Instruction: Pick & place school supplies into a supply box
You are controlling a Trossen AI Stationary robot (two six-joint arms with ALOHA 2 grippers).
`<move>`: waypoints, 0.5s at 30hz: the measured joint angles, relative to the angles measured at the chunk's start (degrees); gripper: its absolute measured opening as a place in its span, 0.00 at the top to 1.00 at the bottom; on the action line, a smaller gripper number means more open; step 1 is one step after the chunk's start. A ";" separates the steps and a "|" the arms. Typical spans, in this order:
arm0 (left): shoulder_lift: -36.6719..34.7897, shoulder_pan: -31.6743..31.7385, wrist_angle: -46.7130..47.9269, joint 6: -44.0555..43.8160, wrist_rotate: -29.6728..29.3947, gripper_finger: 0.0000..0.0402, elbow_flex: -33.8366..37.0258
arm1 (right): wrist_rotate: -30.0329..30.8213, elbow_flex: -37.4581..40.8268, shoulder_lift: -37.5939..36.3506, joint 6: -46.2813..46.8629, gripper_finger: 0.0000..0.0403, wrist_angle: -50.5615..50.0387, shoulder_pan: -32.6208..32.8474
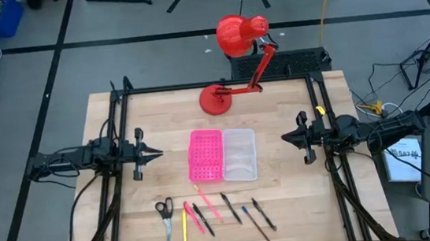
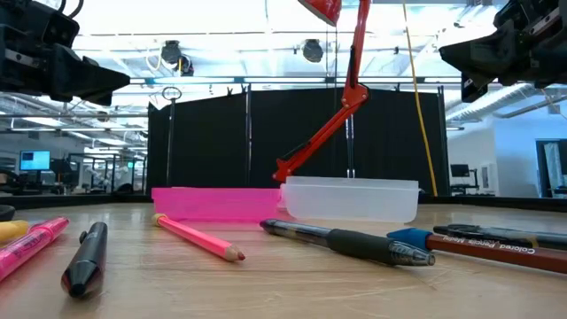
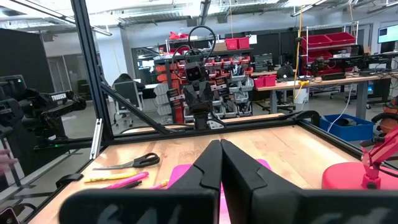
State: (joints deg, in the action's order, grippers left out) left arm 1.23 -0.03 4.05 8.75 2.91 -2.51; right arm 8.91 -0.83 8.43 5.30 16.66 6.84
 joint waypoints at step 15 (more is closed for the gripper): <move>0.00 0.01 -5.54 -3.99 -0.02 0.90 0.09 | 0.00 0.01 0.00 0.00 1.00 0.00 0.01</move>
State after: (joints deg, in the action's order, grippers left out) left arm 1.23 -0.02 -1.49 4.76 2.90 -2.42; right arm 8.91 -0.82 8.43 5.30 16.66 6.84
